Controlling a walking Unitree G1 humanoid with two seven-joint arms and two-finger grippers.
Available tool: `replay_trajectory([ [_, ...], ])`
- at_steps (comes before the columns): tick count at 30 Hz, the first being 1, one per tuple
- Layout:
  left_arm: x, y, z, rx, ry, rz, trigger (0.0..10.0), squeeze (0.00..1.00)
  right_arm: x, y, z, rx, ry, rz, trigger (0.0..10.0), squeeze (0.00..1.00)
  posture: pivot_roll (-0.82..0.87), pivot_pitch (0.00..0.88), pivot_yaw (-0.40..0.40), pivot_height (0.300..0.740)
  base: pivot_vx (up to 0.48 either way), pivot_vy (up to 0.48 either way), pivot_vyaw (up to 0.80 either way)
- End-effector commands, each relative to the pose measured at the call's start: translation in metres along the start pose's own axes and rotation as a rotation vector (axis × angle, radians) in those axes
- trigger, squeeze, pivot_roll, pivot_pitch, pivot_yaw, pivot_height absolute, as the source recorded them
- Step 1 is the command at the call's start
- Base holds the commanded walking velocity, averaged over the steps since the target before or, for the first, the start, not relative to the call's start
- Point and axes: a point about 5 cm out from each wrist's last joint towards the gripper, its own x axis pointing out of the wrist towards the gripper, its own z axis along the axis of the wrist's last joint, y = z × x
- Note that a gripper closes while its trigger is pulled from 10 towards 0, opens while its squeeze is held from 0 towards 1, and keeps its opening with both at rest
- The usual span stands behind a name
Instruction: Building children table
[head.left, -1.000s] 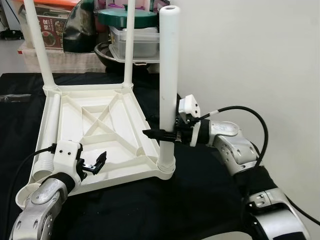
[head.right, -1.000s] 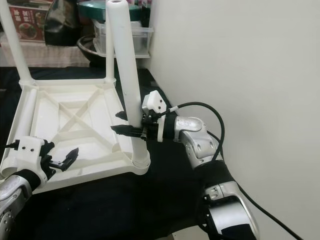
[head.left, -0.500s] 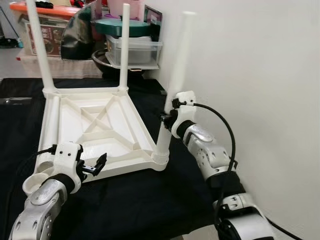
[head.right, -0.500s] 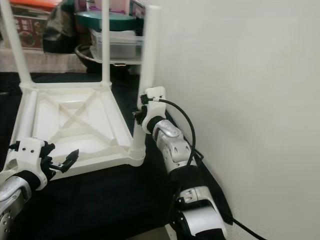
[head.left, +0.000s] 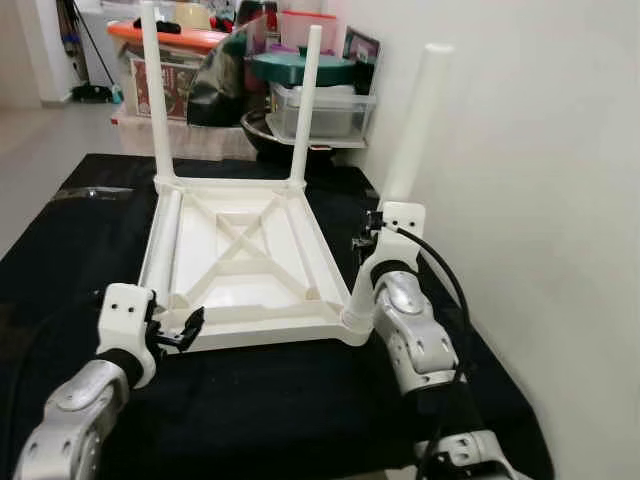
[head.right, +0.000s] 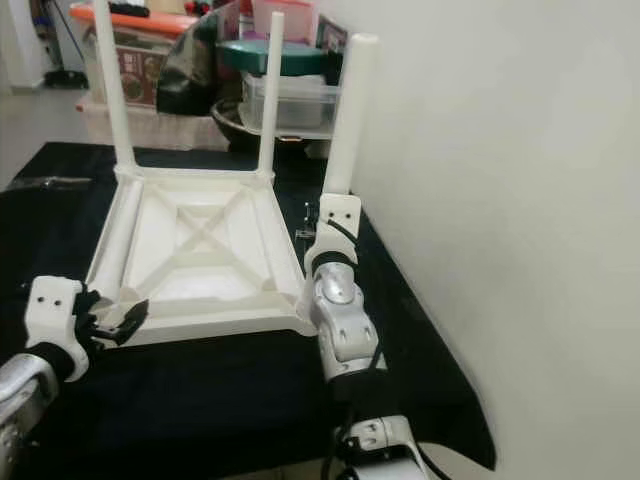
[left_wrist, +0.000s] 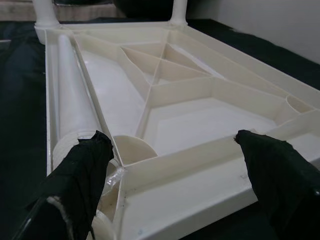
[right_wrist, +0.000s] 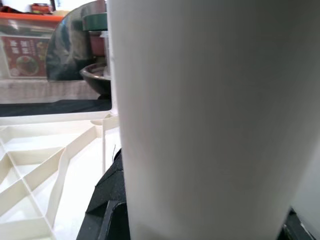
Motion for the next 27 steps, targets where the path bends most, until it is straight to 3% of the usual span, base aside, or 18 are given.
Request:
replay_trajectory([
  [1,0.0,-0.003,-0.008,-0.021,0.03,-0.002,10.0,0.0,-0.001,-0.022,-0.038,-0.028,0.186,-0.119,0.0,0.0,0.1,0.0,-0.151,0.74,0.0,0.0,0.0],
  [9,0.004,-0.005,-0.008,-0.022,0.032,-0.005,10.0,0.0,-0.002,-0.02,-0.044,0.041,0.26,-0.155,0.0,0.0,0.1,0.0,-0.146,0.74,0.0,0.0,0.0],
  [13,0.004,-0.005,-0.007,-0.021,0.032,-0.006,10.0,0.0,-0.002,-0.016,-0.039,0.065,0.242,-0.124,0.0,0.0,0.1,0.0,-0.146,0.74,0.0,0.0,0.0],
  [16,0.005,-0.004,-0.007,-0.018,0.032,-0.008,10.0,0.0,0.005,-0.005,-0.018,0.194,0.252,0.015,0.0,0.0,0.09,0.0,-0.137,0.74,0.0,0.0,0.0],
  [17,0.005,-0.004,-0.007,-0.018,0.032,-0.008,10.0,0.0,0.005,-0.005,-0.018,0.194,0.252,0.015,0.0,0.0,0.09,0.0,-0.137,0.74,0.0,0.0,0.0],
  [18,0.005,-0.004,-0.007,-0.017,0.033,-0.01,10.0,0.0,0.009,-0.002,-0.004,0.26,0.25,0.073,0.0,0.0,0.09,0.0,-0.135,0.74,0.0,0.0,0.0],
  [22,0.006,-0.004,-0.007,-0.016,0.032,-0.013,10.0,0.0,0.014,-0.004,0.012,0.337,0.233,0.109,0.0,0.0,0.09,0.0,-0.134,0.74,0.0,0.0,0.0],
  [27,0.007,-0.005,-0.005,-0.016,0.027,-0.022,10.0,0.0,0.025,-0.012,0.06,0.507,0.09,0.222,0.0,0.0,0.09,0.0,-0.131,0.74,0.0,0.0,0.0],
])
